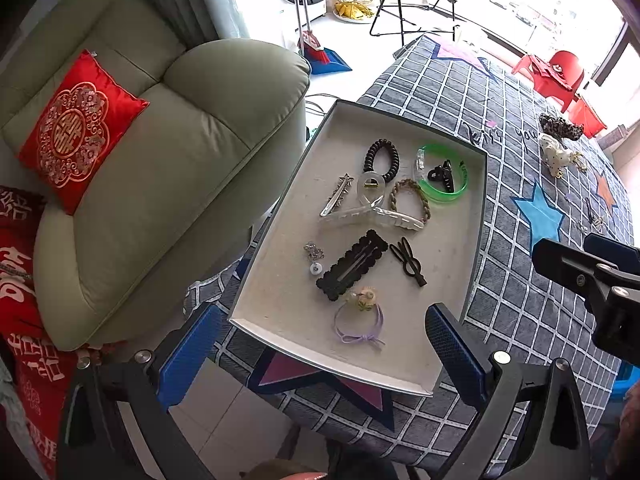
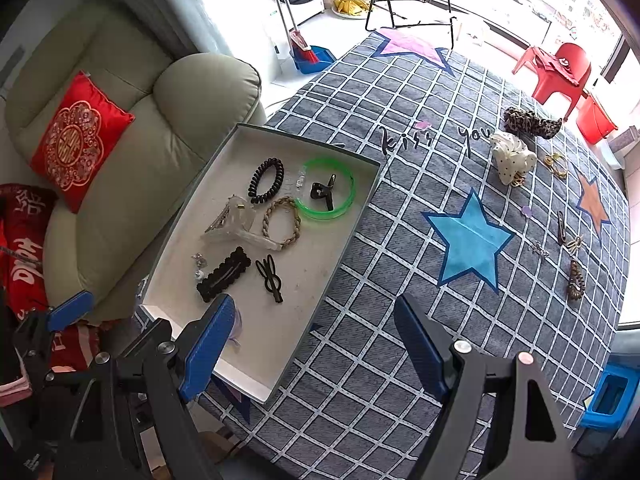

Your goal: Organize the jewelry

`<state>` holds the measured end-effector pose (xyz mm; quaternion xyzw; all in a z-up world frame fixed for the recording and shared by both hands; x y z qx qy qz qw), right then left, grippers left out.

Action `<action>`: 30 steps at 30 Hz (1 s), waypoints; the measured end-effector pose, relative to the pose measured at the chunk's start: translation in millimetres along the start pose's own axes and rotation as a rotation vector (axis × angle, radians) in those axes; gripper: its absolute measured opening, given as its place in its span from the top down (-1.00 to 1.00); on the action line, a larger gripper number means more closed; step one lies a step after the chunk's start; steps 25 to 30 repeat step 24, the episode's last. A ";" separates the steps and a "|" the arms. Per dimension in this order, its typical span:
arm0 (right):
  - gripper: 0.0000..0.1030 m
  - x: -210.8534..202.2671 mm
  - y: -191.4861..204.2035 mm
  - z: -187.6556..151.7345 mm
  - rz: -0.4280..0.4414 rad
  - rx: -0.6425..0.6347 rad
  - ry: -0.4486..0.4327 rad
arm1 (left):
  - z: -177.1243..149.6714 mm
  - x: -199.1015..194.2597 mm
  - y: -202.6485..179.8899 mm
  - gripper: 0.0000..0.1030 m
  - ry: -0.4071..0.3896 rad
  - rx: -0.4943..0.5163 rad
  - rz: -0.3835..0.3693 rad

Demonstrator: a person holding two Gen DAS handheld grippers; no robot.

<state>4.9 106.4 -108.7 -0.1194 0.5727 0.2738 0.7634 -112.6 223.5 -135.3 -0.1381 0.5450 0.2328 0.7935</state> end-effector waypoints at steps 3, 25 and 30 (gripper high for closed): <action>-0.63 -0.1 0.4 0.1 0.000 0.001 -0.001 | -0.8 0.4 0.5 -0.99 0.001 -0.010 0.007; -0.63 3.0 2.4 -1.6 0.014 -0.019 0.010 | -4.9 3.8 -4.1 -0.99 0.016 -0.006 0.016; -0.63 3.0 2.4 -1.6 0.014 -0.019 0.010 | -4.9 3.8 -4.1 -0.99 0.016 -0.006 0.016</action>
Point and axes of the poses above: each gripper's, at about its wrist camera, not at the fingertips, and x roughly the way its jaws point, y to its left, z to its top, the point moved 6 cm from there along x, roughly the way its jaws point, and after that the axes turned 3 degrees about -y, right-handed, at the moved point
